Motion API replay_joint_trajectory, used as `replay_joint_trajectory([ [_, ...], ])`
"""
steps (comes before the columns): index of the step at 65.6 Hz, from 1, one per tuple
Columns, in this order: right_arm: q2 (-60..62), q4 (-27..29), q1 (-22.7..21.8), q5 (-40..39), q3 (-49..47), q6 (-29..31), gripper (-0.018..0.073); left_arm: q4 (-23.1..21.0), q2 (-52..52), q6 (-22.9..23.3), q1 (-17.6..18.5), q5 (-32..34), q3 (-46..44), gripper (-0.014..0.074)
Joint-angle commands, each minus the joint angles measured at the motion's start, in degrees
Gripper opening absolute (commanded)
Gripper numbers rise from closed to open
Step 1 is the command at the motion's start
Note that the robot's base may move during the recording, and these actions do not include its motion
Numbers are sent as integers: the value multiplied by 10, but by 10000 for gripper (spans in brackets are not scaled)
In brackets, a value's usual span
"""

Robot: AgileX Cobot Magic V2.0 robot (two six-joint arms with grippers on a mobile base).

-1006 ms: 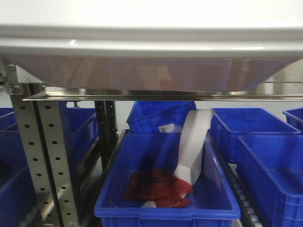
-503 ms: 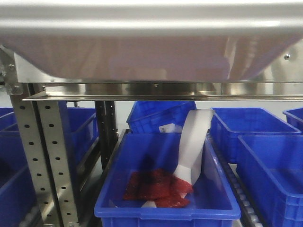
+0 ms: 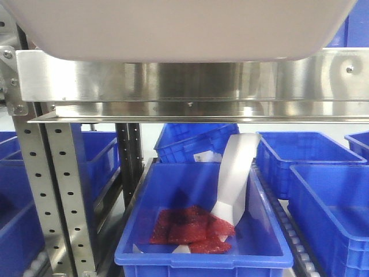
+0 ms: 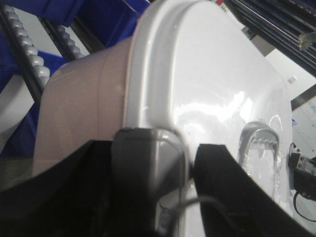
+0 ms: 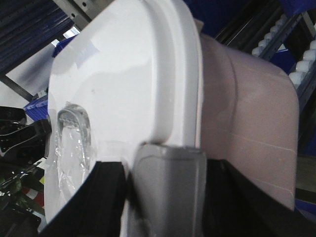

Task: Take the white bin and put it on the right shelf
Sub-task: 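Raise the pink bin with both grippers above the upper shelf rail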

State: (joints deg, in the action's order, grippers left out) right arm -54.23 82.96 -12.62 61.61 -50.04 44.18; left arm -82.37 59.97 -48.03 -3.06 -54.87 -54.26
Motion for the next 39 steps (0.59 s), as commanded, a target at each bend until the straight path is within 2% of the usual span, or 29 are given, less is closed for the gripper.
replay_joint_trajectory([
  [1, -6, 107, 9, 72, -37, 2, 341, -78, 3, -5, 11, -67, -40, 211],
  [14, -46, 119, 9, 45, -81, -6, 341, -79, 50, -5, 12, -66, -103, 211],
  [31, -122, 124, 33, 16, -134, -15, 341, -80, 138, -5, 53, -48, -181, 211],
  [39, -159, 129, 50, -4, -164, -15, 341, -97, 174, -5, 67, -37, -213, 211],
])
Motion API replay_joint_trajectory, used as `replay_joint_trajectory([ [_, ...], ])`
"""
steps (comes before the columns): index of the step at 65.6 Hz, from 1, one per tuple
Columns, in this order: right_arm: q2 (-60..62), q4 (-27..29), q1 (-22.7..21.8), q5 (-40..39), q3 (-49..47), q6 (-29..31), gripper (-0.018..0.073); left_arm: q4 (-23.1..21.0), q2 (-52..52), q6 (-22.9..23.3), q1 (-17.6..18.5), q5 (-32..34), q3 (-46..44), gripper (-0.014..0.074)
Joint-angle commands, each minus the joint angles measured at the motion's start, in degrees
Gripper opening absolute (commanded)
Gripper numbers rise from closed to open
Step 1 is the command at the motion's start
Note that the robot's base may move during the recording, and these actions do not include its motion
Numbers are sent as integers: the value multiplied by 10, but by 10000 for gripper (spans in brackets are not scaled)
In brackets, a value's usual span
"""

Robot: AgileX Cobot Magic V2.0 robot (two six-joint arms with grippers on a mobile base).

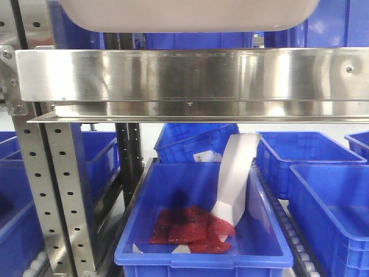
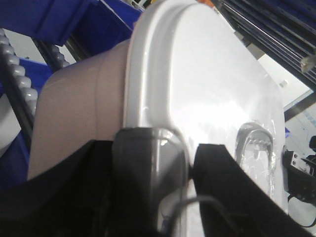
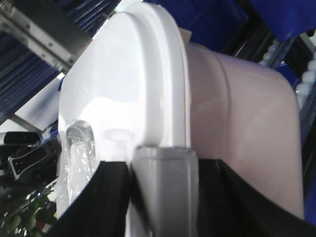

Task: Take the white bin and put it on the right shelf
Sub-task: 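Raise the pink bin with both grippers above the upper shelf rail, then push the bin forward onto the upper roller shelf with both grippers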

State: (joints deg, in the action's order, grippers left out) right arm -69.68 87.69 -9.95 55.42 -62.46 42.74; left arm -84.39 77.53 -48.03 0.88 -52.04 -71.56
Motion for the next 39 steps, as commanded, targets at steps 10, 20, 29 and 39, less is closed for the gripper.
replay_joint_trajectory([
  [10, -52, 82, 34, 44, -86, 0, 341, -90, 42, -5, 36, -45, -77, 211],
  [20, -105, 88, 34, 39, -130, 0, 341, -105, 73, -5, 43, -13, -95, 211],
  [29, -149, 100, 34, 39, -167, 0, 341, -125, 104, -5, 50, 4, -110, 211],
  [39, -187, 103, 34, 42, -190, 0, 341, -126, 139, -5, 71, 5, -131, 211],
])
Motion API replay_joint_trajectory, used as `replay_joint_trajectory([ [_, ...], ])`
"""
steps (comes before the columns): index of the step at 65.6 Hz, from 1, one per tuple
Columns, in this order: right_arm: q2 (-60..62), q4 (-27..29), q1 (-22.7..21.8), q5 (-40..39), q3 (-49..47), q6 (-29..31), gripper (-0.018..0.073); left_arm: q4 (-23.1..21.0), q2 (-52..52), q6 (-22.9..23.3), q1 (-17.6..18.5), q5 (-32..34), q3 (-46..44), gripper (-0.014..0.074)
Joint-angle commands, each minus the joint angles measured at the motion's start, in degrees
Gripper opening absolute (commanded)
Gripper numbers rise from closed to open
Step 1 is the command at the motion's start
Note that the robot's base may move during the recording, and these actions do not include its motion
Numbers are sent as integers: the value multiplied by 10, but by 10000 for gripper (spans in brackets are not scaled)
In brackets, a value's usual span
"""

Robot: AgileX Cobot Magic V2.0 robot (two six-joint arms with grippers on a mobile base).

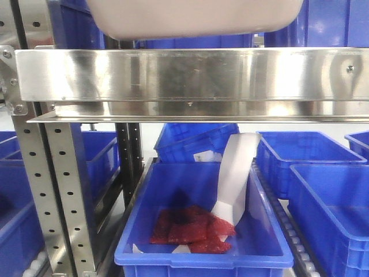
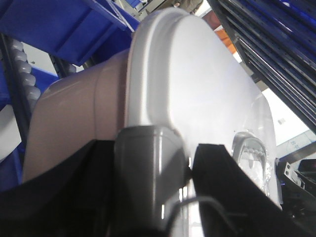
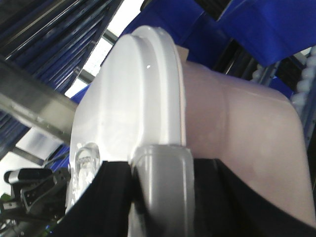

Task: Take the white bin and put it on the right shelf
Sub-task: 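Push the bin forward onto the upper roller shelf with both grippers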

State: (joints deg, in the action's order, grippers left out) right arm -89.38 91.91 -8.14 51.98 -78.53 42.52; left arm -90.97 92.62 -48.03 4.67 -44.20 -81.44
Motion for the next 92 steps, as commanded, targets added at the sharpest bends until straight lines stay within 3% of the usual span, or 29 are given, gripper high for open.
replay_joint_trajectory([
  [1, 6, 62, 16, 76, -30, 2, 341, -61, -9, -5, 36, -73, -33, 211],
  [12, -9, 60, 16, 67, -30, 2, 341, -62, 15, -5, 58, -30, -34, 211],
  [30, -10, 24, 16, 5, -30, 2, 436, -62, 21, -5, 59, 13, -34, 211],
  [39, -15, 16, 16, -12, -27, 2, 437, -61, 21, -6, 59, 41, -34, 218],
  [48, -33, 16, 16, -3, -27, 2, 454, -61, 21, -7, 59, 61, -34, 297],
  [58, -60, 15, 15, 14, -27, 3, 652, -60, 21, -7, 58, 62, -34, 426],
  [63, -65, 14, 12, 13, -27, 3, 629, -52, 21, -7, 54, 70, -34, 457],
  [70, -65, 14, -3, -8, -29, 12, 629, -49, 21, -7, 34, 67, -34, 462],
  [77, -65, 16, -38, -14, -30, 13, 629, -52, 21, -7, 3, 20, -34, 461],
  [86, -65, 23, -83, 30, -30, 13, 629, -52, 21, -6, -28, -28, -34, 461],
  [92, -65, 24, -91, 54, -30, 13, 620, -52, 21, -6, -29, -36, -34, 452],
])
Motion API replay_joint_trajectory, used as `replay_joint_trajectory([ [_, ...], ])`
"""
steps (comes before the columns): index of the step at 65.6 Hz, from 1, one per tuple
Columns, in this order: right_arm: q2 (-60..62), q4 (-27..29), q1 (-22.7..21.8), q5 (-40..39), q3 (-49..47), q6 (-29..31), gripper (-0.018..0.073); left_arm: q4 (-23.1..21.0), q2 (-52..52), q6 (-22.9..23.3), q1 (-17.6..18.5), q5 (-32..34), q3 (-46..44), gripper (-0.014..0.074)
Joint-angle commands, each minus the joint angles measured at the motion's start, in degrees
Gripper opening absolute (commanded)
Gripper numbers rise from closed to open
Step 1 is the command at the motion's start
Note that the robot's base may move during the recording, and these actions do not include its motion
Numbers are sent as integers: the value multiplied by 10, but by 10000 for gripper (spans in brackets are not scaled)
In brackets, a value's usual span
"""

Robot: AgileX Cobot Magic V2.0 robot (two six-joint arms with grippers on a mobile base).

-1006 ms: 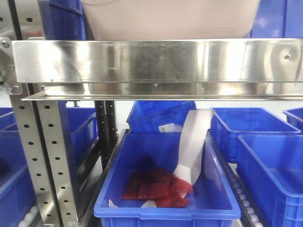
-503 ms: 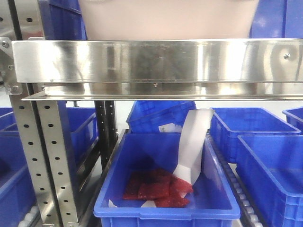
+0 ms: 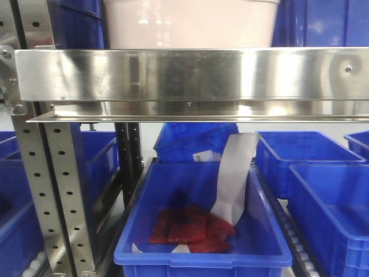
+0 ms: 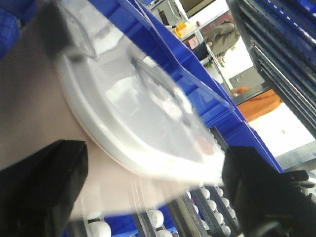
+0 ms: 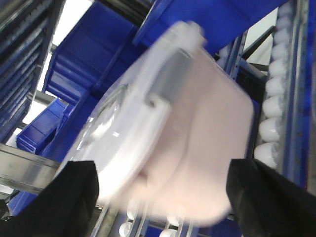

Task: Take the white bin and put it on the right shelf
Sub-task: 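Push the bin forward onto the upper roller shelf with both grippers, then open both grippers and release the bin's end clips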

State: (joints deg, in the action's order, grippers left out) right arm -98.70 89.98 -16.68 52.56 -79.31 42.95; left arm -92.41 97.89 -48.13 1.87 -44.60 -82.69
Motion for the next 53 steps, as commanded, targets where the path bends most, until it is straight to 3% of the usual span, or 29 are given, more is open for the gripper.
replay_joint_trajectory([
  [1, 28, 43, -6, 50, -22, 9, 613, -38, -31, -5, -1, -32, -22, 446],
  [6, 28, 43, -4, 53, -22, 17, 533, -38, -31, -5, 1, -31, -22, 348],
  [14, 28, 43, -3, 50, -22, 17, 260, -38, -31, -5, 1, -30, -22, 47],
  [20, 28, 43, -3, 43, -22, 17, 92, -38, -31, -5, 1, -30, -22, -128],
  [22, 28, 43, -3, 37, -22, 17, 54, -38, -31, -5, 1, -28, -22, -121],
  [32, 34, 43, -5, 41, -22, 17, 59, -42, -35, -3, -3, -26, -22, -117],
  [44, 103, -6, -3, -71, -22, -12, 67, -21, -91, -3, 7, 80, -22, -117],
  [48, 137, -44, -1, -104, -22, -12, 67, 10, -117, -3, 20, 133, -22, -117],
  [53, 184, -103, 10, -147, -20, -13, 67, 81, -150, -3, 43, 188, -20, -117],
])
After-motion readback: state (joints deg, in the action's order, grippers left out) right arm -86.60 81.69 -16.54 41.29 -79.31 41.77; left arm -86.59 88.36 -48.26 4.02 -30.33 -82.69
